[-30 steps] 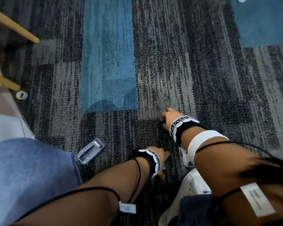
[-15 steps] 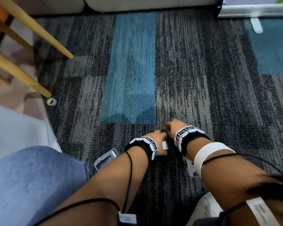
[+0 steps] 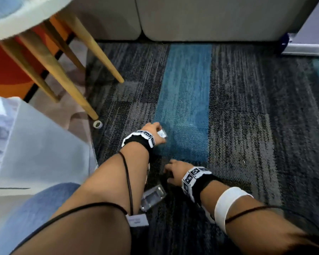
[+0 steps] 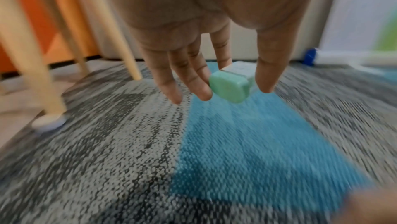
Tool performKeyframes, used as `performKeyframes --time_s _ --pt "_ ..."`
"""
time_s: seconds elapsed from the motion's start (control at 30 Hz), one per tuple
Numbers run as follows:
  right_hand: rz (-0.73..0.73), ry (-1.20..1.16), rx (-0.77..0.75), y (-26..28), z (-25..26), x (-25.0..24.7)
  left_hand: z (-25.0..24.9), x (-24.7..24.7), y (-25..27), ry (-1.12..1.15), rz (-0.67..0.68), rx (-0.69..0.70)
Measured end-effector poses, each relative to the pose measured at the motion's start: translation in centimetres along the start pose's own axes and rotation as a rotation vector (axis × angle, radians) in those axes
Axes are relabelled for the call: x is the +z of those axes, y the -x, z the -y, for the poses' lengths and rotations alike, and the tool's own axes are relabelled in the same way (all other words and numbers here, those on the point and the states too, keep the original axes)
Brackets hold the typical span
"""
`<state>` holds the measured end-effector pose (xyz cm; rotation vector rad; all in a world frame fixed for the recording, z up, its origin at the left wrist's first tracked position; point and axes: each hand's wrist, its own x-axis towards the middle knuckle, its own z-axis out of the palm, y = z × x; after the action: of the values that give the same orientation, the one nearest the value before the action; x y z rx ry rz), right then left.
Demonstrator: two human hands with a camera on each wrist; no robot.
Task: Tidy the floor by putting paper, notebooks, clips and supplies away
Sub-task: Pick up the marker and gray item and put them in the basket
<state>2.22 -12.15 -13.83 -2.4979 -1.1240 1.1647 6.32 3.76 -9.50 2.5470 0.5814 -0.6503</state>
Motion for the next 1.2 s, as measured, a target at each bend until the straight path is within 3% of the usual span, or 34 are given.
performKeyframes --time_s 0.17,0.4,0.67,0.93,1.1,1.2 --pt "0.084 0.062 -0.105 -1.8 2.9 0.8 2.8 -1.2 -0.9 0.166 -0.055 -0.06" --pt "0.371 0.268 -0.127 -3.2 4.1 3.8 4.2 -0.9 -0.8 0.195 -0.017 -0.035" --pt "0.217 0.338 -0.132 -3.2 4.3 5.5 5.1 -1.9 -0.4 0.407 -0.088 -0.053" --pt "0.213 0.317 -0.149 -4.2 4.8 5.3 5.4 -3.1 0.3 0.456 -0.145 -0.076" --pt "0.15 0.093 -0.05 -5.1 5.0 4.5 4.8 -4.2 0.8 0.524 -0.154 -0.078" --pt "0.035 -0.071 0.038 -5.8 5.2 2.3 4.3 -5.6 1.1 0.545 -0.193 -0.062"
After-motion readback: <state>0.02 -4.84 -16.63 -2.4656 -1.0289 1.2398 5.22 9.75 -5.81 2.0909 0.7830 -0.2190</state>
